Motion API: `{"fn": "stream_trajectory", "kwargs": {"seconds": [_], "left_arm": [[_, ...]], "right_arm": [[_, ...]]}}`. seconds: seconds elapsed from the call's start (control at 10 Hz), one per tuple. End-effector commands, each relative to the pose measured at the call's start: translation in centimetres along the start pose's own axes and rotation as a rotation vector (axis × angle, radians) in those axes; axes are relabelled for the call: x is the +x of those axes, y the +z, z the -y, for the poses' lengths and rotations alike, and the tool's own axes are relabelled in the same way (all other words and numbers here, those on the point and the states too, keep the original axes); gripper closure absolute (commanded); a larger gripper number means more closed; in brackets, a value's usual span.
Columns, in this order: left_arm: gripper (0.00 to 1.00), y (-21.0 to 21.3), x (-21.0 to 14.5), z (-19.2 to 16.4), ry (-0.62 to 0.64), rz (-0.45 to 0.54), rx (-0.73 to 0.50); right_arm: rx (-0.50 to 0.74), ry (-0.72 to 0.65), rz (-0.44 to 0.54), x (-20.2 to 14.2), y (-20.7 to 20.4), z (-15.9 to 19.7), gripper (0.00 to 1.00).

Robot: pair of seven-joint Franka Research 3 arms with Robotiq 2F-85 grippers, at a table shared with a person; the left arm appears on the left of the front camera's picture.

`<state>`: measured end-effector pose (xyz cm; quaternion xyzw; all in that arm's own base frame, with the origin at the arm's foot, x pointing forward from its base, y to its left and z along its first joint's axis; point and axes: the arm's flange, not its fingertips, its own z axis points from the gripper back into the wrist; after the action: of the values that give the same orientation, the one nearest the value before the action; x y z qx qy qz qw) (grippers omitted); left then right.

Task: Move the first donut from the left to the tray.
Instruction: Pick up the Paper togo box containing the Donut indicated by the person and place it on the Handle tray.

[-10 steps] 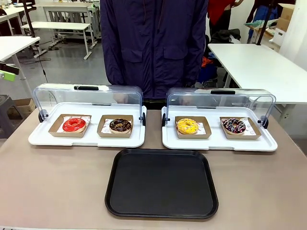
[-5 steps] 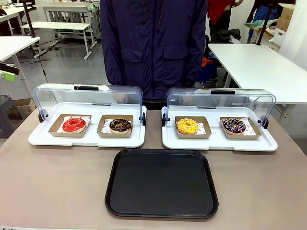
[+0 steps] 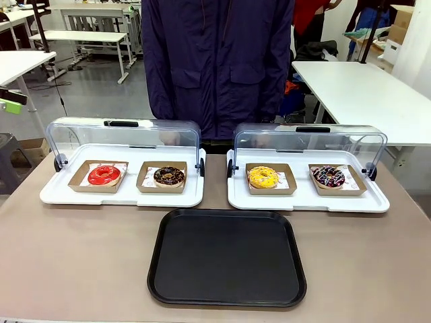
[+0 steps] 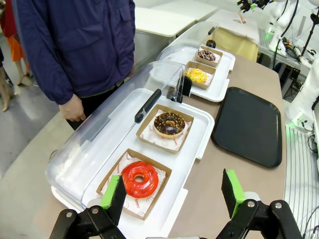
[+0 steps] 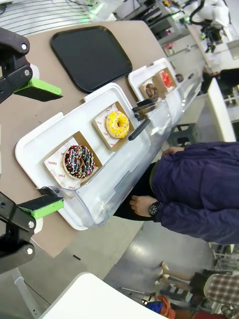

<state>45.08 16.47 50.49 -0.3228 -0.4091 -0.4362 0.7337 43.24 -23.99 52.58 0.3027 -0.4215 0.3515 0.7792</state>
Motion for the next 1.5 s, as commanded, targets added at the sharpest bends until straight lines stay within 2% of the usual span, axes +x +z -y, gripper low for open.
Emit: {"fn": "stream_trajectory", "kwargs": {"seconds": [0.0,1.4], "left_arm": [[0.00,0.13,0.06,0.13,-0.012,-0.001,-0.011],[0.00,0.13,0.06,0.13,-0.012,-0.001,-0.011]], "right_arm": [[0.009,0.009,0.004,-0.10,0.00,-0.29,0.00],[0.009,0.009,0.004,-0.10,0.00,-0.29,0.00]]}}
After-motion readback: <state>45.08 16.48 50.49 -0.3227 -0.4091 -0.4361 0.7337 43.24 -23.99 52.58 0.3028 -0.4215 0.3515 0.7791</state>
